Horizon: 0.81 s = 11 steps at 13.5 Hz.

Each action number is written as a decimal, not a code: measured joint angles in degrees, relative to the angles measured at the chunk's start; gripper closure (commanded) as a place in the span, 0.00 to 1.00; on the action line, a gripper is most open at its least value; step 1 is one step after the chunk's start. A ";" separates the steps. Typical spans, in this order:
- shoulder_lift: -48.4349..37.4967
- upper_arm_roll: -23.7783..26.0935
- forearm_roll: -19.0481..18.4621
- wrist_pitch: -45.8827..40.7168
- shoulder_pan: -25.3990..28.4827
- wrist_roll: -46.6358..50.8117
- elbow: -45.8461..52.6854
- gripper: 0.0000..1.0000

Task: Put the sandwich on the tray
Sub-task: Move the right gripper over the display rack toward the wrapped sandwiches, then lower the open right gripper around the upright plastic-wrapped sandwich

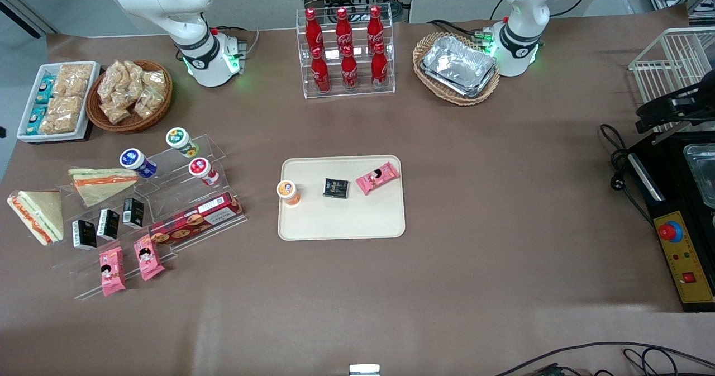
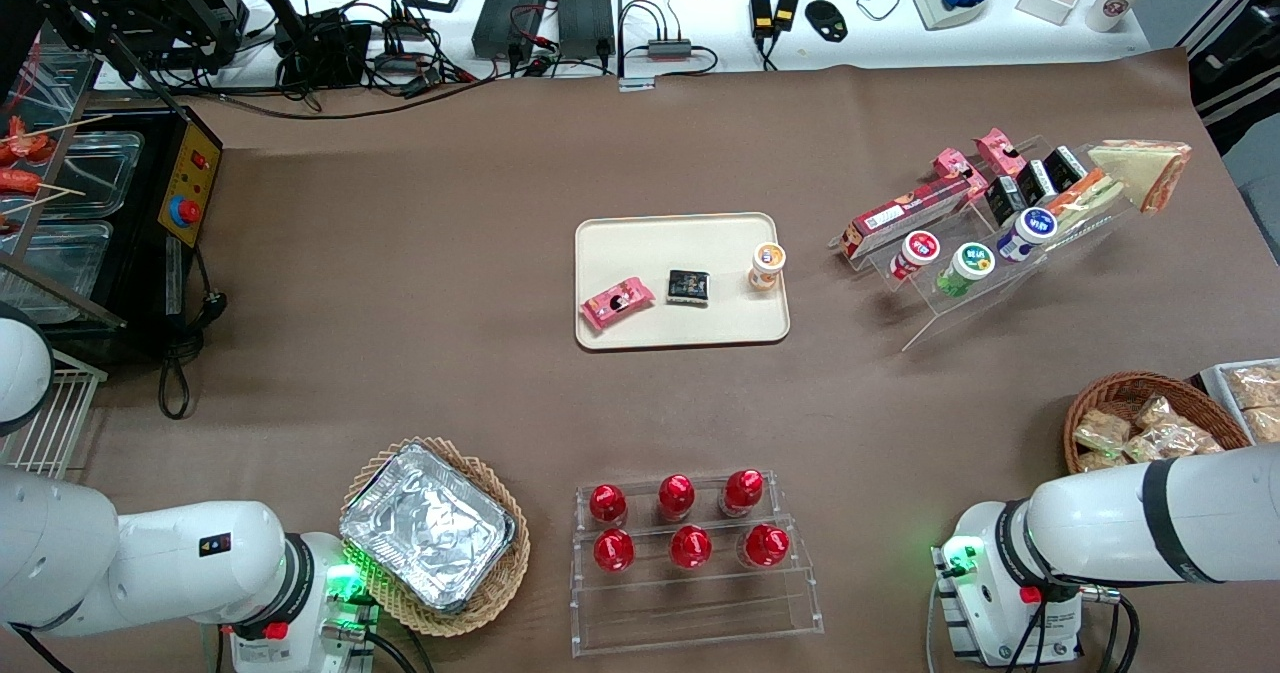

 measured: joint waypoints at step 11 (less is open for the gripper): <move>13.88 -7.66 8.50 8.22 -1.45 -12.90 -0.12 0.00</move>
